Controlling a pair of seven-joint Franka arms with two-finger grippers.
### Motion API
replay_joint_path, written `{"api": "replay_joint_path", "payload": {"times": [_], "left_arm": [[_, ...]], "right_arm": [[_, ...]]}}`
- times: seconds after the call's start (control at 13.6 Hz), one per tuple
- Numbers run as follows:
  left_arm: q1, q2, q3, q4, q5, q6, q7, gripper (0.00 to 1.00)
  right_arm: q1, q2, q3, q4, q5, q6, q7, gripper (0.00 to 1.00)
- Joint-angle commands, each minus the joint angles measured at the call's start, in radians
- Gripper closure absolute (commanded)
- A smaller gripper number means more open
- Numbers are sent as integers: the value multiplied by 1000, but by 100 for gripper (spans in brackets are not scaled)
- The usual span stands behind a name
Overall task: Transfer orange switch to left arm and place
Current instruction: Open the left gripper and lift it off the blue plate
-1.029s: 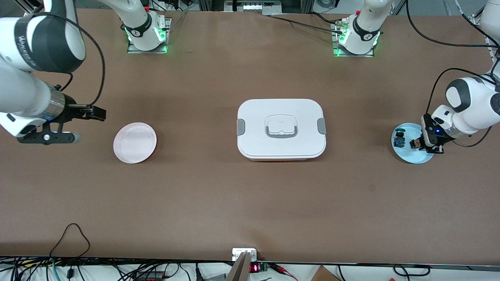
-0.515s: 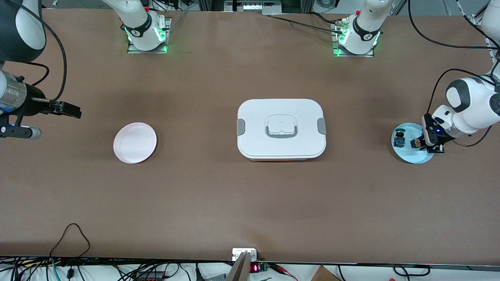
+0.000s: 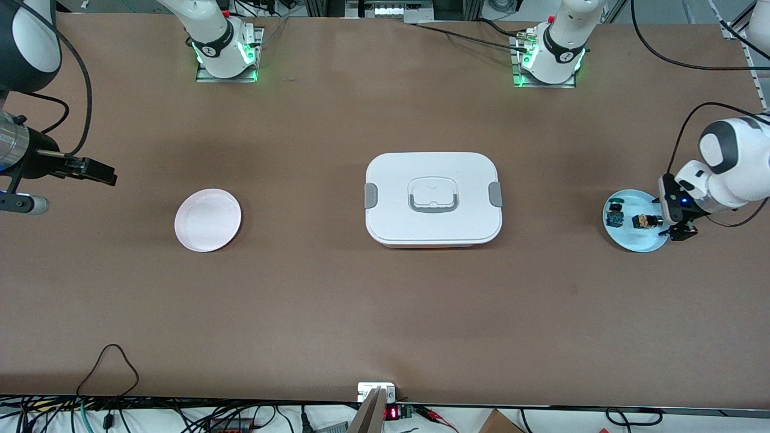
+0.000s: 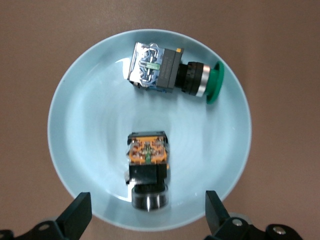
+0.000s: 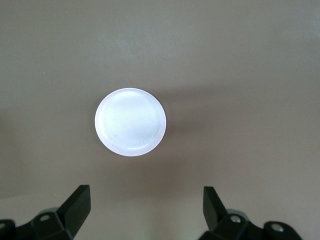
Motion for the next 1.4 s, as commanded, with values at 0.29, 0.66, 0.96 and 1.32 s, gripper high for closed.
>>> {"api": "replay_joint_path", "payload": {"times": [0.29, 0.66, 0.96, 1.32], "left_arm": [[0, -28, -129, 307, -16, -539, -329, 0], [-114, -22, -182, 499, -19, -791, -647, 0], [-238, -21, -182, 605, -88, -919, -957, 0], [-394, -22, -183, 707, -132, -1062, -1457, 0]], "right_arm": [[-56, -30, 51, -18, -8, -31, 1, 0], [-52, -147, 52, -188, -8, 70, -18, 0], [-31, -208, 49, -211, -6, 41, -42, 0], [-34, -272, 42, -285, 0, 65, -114, 0]]}}
